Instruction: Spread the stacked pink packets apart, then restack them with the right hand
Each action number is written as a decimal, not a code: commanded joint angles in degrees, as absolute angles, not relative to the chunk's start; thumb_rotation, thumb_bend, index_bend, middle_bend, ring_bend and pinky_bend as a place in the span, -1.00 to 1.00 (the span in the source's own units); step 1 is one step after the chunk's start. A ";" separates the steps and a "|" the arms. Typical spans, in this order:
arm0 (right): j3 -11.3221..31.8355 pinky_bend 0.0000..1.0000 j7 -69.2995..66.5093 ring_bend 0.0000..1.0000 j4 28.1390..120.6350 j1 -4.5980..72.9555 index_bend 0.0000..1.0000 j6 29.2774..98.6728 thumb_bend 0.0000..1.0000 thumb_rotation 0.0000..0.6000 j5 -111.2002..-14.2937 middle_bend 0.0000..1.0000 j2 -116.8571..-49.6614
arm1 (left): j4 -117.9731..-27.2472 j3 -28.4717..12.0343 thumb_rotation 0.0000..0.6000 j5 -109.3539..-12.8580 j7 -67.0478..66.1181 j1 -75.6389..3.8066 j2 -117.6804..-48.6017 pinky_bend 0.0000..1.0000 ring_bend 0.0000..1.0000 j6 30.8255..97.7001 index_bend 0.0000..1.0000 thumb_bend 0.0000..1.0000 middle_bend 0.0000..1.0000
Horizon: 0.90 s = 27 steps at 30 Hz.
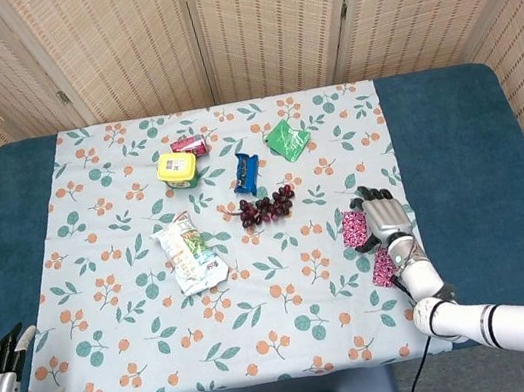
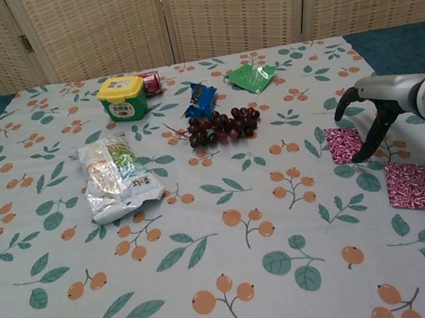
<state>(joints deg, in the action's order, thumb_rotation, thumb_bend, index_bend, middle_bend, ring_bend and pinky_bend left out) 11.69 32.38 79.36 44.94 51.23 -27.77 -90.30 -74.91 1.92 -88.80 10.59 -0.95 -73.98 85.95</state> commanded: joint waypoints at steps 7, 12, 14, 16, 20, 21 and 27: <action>11.10 -1.00 33.29 -1.00 76.63 46.24 -0.56 50.81 -0.81 0.81 -26.33 -0.89 -92.02 | -74.66 1.88 1.00 -88.63 10.78 -0.90 -74.00 -1.00 -0.93 85.82 -0.97 -0.61 -1.00; 10.90 -1.00 33.54 -1.00 76.13 46.71 -0.56 50.58 -0.81 0.83 -25.84 -0.89 -92.50 | -74.65 1.87 1.00 -88.63 10.81 -0.94 -74.01 -1.00 -0.93 85.74 -0.97 -0.61 -1.00; 10.81 -1.00 33.65 -1.00 75.93 46.85 -0.56 50.53 -0.81 0.82 -25.55 -0.89 -92.67 | -74.65 1.90 1.00 -88.64 10.80 -0.96 -74.00 -1.00 -0.93 85.66 -0.97 -0.61 -1.00; 10.71 -1.00 33.79 -1.00 75.65 46.99 -0.56 50.51 -0.81 0.82 -25.27 -0.89 -92.86 | -74.65 1.87 1.00 -88.63 10.82 -0.97 -74.03 -1.00 -0.93 85.66 -0.97 -0.61 -1.00; 10.62 -1.00 33.82 -1.00 75.46 47.10 -0.56 50.64 -0.81 0.82 -25.07 -0.89 -93.12 | -74.59 1.91 1.00 -88.63 10.83 -0.97 -74.06 -1.00 -0.93 85.57 -0.97 -0.61 -1.00; 10.58 -1.00 33.84 -1.00 75.46 47.11 -0.56 50.74 -0.81 0.82 -25.04 -0.89 -93.17 | -74.56 1.92 1.00 -88.63 10.84 -0.97 -74.08 -1.00 -0.93 85.55 -0.97 -0.61 -1.00; 10.42 -1.00 34.12 -1.00 75.31 47.20 -0.56 51.02 -0.81 0.82 -24.47 -0.89 -93.30 | -74.35 1.98 1.00 -88.63 11.11 -1.03 -74.24 -1.00 -0.93 85.33 -0.97 -0.61 -1.00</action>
<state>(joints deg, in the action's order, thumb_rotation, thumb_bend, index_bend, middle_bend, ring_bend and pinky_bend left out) 10.43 34.11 75.32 47.19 51.02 -24.49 -93.29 -74.36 1.97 -88.63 11.10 -1.02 -74.23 85.35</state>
